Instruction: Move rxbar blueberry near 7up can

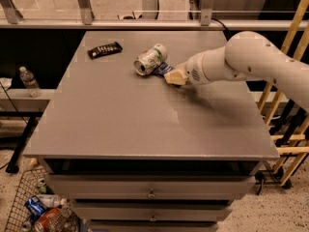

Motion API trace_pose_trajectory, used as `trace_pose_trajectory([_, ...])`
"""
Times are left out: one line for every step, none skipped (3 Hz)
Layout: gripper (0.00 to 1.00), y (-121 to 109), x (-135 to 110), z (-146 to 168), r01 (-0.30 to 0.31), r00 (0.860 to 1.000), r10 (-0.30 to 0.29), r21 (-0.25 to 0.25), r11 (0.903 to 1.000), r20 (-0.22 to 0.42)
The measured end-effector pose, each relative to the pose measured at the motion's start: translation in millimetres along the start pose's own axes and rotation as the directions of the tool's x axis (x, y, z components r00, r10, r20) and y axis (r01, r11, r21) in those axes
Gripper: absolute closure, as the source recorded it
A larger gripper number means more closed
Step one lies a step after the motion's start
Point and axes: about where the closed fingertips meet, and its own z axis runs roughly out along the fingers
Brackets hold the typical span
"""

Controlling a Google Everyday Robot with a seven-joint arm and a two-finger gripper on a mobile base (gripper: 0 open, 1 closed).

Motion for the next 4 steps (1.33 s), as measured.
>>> trace_pose_trajectory([0.36, 1.5, -0.3, 1.5, 0.001, 1.0, -0.001, -0.003, 1.0, -0.001])
trace_pose_trajectory([0.13, 3.0, -0.6, 2.9, 0.002, 1.0, -0.002, -0.006, 1.0, -0.001])
trace_pose_trajectory([0.0, 4.6, -2.6, 2.0, 0.001, 1.0, -0.001, -0.007, 1.0, 0.004])
trace_pose_trajectory([0.0, 2.0, -12.0, -15.3, 0.005, 1.0, -0.005, 0.018, 0.9998, 0.031])
